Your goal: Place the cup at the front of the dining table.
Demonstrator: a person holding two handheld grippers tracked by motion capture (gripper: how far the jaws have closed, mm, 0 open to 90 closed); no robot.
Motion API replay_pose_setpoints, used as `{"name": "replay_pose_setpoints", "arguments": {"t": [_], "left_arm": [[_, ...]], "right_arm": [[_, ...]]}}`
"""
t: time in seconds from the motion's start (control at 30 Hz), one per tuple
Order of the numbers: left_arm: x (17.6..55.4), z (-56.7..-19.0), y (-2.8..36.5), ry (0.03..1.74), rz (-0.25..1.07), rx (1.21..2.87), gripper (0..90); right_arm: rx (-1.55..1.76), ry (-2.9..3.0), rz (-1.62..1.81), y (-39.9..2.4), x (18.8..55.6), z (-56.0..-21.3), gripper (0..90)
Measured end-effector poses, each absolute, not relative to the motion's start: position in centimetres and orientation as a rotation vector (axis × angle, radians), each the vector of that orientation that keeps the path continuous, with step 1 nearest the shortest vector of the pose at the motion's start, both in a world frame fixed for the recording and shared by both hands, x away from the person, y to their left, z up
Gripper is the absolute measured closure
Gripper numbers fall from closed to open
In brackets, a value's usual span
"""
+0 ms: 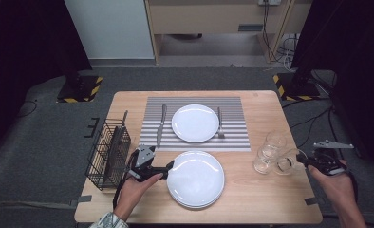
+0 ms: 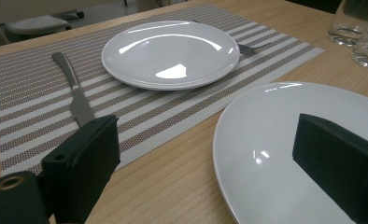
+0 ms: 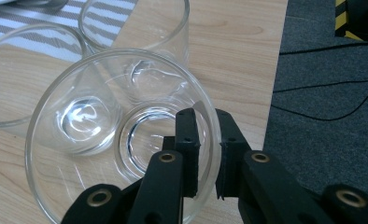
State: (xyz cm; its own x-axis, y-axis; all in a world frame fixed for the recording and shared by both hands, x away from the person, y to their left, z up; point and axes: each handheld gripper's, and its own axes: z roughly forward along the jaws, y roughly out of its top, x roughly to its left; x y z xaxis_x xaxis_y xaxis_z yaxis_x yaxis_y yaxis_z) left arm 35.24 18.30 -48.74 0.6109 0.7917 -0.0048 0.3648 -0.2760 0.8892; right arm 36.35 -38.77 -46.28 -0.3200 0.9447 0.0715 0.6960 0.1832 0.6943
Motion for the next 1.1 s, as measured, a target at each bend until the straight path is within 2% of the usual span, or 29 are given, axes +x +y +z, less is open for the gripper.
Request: {"name": "replay_pose_setpoints", "arguments": {"t": [0.5, 1.1], "left_arm": [[35.2, -48.7, 18.3, 0.926, 0.56, 1.877, 6.7], [35.2, -48.7, 18.3, 0.925, 0.562, 1.872, 6.8]], "right_arm": [[1.509, 2.061, 0.935, -39.4, 35.5, -44.4, 82.4], [1.445, 1.996, 0.984, -39.5, 35.2, -40.1, 82.5]]}}
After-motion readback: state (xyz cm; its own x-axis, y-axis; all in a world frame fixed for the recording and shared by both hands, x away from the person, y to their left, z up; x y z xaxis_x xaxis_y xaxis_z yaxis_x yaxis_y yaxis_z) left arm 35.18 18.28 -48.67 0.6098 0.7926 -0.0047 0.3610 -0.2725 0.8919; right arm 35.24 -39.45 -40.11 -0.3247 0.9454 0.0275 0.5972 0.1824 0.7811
